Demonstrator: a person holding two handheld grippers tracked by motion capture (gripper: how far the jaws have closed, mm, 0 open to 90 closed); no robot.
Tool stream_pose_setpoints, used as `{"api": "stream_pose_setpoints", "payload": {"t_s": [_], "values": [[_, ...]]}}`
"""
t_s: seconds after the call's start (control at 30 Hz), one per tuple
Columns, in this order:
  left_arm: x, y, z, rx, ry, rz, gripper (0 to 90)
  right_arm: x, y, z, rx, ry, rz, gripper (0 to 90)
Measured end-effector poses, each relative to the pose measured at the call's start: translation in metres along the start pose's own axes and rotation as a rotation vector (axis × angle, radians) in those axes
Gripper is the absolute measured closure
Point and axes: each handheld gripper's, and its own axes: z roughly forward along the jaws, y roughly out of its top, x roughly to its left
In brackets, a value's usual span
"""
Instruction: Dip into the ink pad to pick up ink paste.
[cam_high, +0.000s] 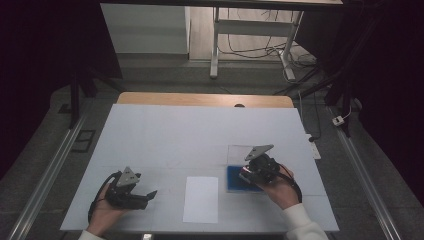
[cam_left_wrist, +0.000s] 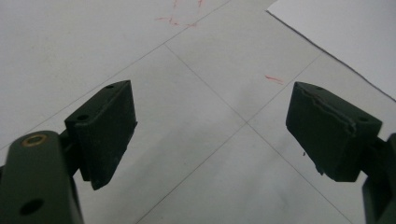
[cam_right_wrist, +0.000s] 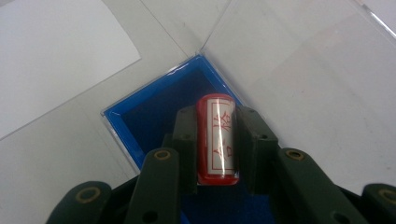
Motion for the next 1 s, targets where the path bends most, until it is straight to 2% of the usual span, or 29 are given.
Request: {"api": "stream_pose_setpoints", "payload": {"t_s": [0.33, 1.0], "values": [[-0.002, 0.0008, -0.0004, 0.002, -0.002, 0.005, 16.4, 0.0042, -0.0003, 0.0042, 0.019, -0.022, -0.022, 71.1], [-0.0021, 0.0008, -0.0005, 0.002, -0.002, 0.003, 16.5, 0.0041, -0.0041, 0.0051, -0.004, -0.022, -0.01, 71.2]]}}
